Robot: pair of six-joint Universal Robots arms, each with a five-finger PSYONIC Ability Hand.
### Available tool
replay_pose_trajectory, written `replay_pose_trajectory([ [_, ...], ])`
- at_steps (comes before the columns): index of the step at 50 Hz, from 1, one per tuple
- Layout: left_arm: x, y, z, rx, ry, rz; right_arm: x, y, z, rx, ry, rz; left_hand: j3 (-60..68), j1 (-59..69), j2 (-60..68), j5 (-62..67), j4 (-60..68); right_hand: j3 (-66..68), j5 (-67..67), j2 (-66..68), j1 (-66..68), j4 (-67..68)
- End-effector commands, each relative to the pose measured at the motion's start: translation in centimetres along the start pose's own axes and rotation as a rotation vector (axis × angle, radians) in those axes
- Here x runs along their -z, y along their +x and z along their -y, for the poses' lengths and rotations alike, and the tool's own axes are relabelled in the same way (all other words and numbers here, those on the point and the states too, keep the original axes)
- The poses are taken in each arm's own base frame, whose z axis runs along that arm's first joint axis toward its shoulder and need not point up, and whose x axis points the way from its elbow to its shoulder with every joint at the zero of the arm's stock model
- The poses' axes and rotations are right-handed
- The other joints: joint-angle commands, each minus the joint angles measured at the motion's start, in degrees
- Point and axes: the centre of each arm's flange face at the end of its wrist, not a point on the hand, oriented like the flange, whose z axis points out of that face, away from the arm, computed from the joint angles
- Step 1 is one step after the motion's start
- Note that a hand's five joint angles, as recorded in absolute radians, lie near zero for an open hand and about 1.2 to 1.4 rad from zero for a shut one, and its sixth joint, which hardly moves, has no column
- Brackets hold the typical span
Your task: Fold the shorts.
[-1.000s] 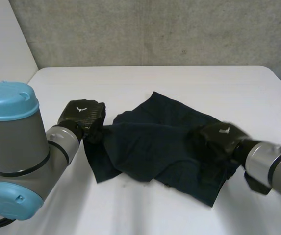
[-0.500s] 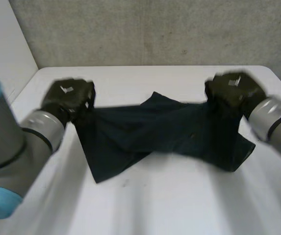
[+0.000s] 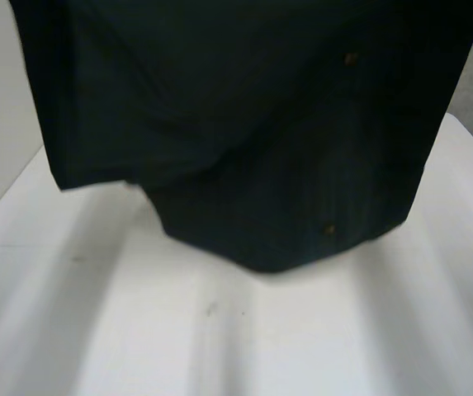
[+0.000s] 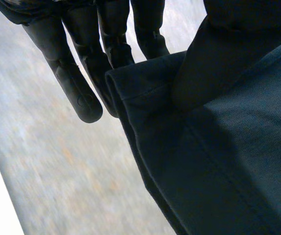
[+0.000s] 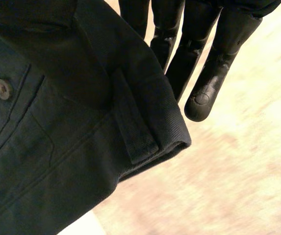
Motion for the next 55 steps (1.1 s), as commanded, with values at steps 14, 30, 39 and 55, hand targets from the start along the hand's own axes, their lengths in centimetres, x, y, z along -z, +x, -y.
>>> replay_pose_trajectory([
  [14,-10.0,4.8,-25.0,-0.028,-0.452,-0.034,-12.3,-10.7,-18.8,-0.006,-0.232,0.024,11.8,14.99,11.31,14.65,11.48,12.94,14.47,12.88,23.24,11.7],
  [30,-13.3,-0.5,0.3,0.113,0.553,0.232,-12.7,-0.3,-1.4,-0.132,0.535,-0.423,11.8,14.99,11.31,14.65,11.48,12.94,14.47,12.88,23.24,11.7],
  [39,-12.2,0.6,-8.0,0.07,0.282,0.192,-12.8,-4.1,-6.1,-0.134,0.278,-0.228,11.8,14.99,11.31,14.65,11.48,12.94,14.47,12.88,23.24,11.7],
  [55,-1.8,3.1,-29.6,-0.084,-0.424,0.067,-10.1,-18.4,-27.0,0.056,-0.38,0.231,11.8,14.99,11.31,14.65,11.48,12.94,14.47,12.88,23.24,11.7],
])
